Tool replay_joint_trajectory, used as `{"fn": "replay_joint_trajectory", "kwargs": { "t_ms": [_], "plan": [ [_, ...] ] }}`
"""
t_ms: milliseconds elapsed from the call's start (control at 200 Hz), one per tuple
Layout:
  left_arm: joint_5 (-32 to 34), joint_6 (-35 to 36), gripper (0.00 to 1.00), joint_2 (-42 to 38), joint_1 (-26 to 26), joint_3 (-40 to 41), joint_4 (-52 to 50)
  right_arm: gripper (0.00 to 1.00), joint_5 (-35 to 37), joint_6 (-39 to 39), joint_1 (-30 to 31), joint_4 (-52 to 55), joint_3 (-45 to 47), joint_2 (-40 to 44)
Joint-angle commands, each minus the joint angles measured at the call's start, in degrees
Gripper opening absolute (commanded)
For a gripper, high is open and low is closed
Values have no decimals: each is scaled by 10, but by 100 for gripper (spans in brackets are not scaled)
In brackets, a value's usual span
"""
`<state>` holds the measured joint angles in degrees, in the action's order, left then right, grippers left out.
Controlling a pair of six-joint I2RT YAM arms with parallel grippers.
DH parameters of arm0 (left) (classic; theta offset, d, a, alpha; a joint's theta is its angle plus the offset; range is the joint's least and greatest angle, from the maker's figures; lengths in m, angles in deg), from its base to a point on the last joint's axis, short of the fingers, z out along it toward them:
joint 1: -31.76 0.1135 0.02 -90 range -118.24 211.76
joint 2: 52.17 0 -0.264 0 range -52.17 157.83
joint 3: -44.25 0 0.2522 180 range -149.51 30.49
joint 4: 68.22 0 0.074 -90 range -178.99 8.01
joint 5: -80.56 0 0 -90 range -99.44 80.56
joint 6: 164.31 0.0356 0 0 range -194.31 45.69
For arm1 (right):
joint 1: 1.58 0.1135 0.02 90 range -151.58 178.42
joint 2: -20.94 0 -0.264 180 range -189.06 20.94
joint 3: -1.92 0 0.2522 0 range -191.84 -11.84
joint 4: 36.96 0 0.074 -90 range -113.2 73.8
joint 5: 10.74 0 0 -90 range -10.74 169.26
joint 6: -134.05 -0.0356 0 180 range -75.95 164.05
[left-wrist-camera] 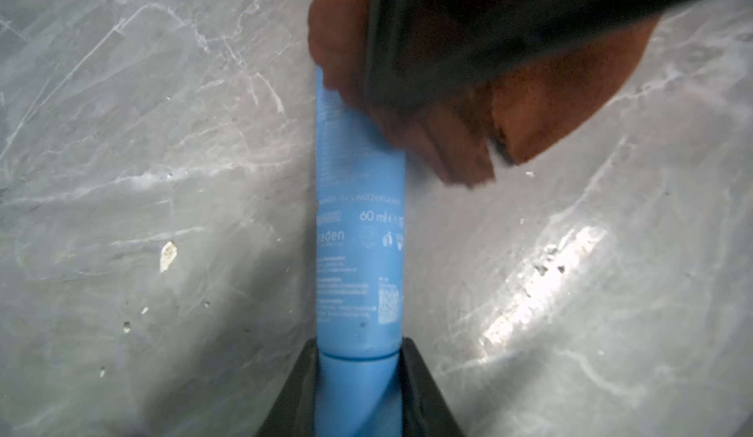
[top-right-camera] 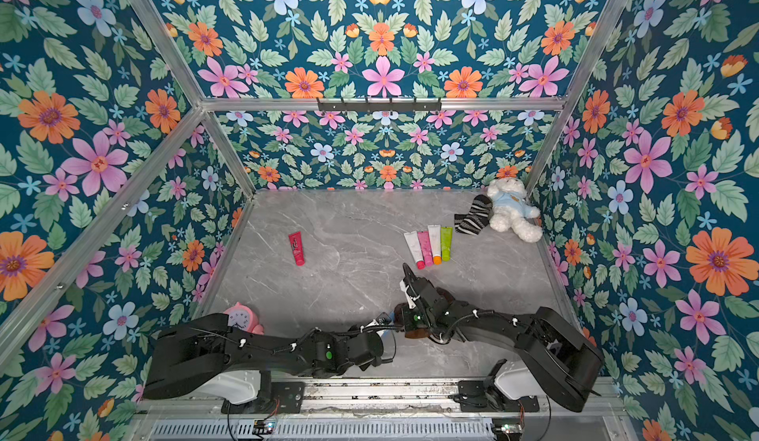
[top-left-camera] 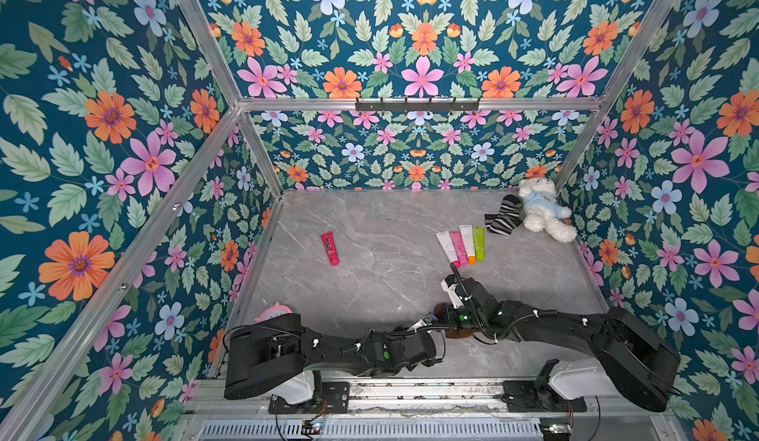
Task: Wipe the surface of the toothpaste tube
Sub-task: Wipe the dirt from the toothpaste tube, then adjust the toothpaste at the center of the board.
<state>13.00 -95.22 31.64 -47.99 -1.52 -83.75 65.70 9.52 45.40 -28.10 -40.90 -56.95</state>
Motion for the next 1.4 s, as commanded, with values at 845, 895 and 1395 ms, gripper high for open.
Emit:
{"fn": "replay_joint_trajectory", "kwargs": {
  "t_ms": [845,895,1395],
  "plan": [
    [32,-114,0,-23,44,-15,-50,0,76,2,-79,171,15,97],
    [35,-136,0,-15,53,-25,-64,0,76,5,-78,190,17,120],
    [-177,-134,55,-23,124,-89,-36,0,58,18,-82,247,56,266]
  ]
}}
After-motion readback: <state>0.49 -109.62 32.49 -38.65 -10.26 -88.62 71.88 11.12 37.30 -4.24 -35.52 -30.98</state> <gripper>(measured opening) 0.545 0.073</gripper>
